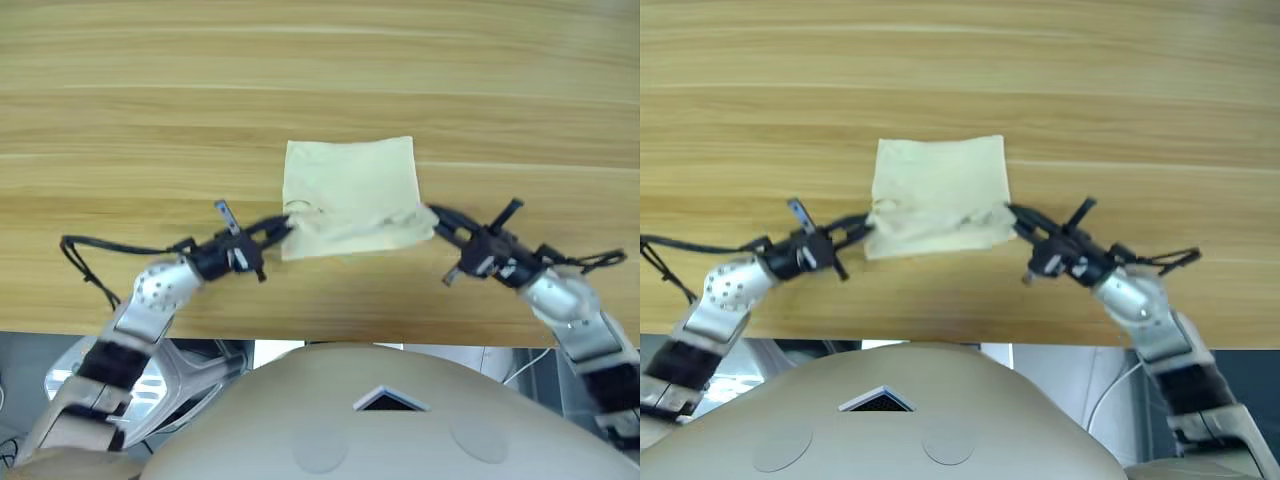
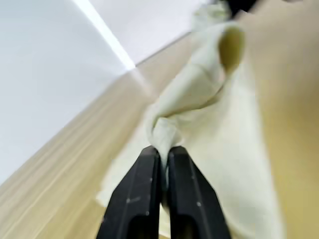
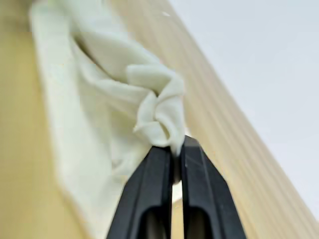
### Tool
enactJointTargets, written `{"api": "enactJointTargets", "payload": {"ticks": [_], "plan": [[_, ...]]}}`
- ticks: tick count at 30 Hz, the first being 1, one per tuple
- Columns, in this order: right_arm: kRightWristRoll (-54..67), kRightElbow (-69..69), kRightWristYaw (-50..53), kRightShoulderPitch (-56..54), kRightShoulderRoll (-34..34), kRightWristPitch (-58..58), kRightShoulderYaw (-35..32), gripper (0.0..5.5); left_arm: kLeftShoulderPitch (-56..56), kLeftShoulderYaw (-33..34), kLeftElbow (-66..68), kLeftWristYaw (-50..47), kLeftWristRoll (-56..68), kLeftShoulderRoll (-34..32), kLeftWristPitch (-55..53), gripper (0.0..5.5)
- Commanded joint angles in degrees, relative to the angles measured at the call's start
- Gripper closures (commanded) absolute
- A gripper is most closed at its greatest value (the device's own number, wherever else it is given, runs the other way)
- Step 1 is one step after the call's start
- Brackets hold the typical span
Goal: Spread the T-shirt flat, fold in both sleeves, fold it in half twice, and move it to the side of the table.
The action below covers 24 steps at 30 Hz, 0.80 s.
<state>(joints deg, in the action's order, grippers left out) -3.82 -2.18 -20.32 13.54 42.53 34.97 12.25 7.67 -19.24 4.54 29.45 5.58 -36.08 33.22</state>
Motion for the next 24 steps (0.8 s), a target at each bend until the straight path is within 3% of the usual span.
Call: {"api": "enactJointTargets", "payload": {"ticks": [1, 9, 15, 16, 24], "plan": [[0.93, 6.64, -2.24, -7.26, -4.36, -2.23, 0.12, 5.46, -4.59, 1.41, 4.6, 1.19, 2.44, 5.06, -6.89, 5.43], [-4.36, 19.43, -2.21, -19.39, -11.6, -3.57, 0.94, 5.46, -13.86, 3.21, 16.06, -0.45, -1.63, 13.74, -12.73, 5.43], [-8.22, 30.07, 1.38, -27.18, -16.94, -4.18, 0.92, 4.4, -19.8, 6.0, 23.48, -2.34, -2.75, 17.61, -15.45, 5.43], [-8.81, 31.8, 2.32, -28.83, -18.1, -4.76, 0.87, 4.17, -21.02, 6.6, 25.07, -3.26, -3.08, 18.27, -16.08, 5.07], [-10.39, 55.51, 15.72, -48.04, -27.49, -9.83, -2.1, 2.89, -27.37, 15.67, 35.09, -7.61, 1.31, 22.18, -20.7, 3.9]]}}
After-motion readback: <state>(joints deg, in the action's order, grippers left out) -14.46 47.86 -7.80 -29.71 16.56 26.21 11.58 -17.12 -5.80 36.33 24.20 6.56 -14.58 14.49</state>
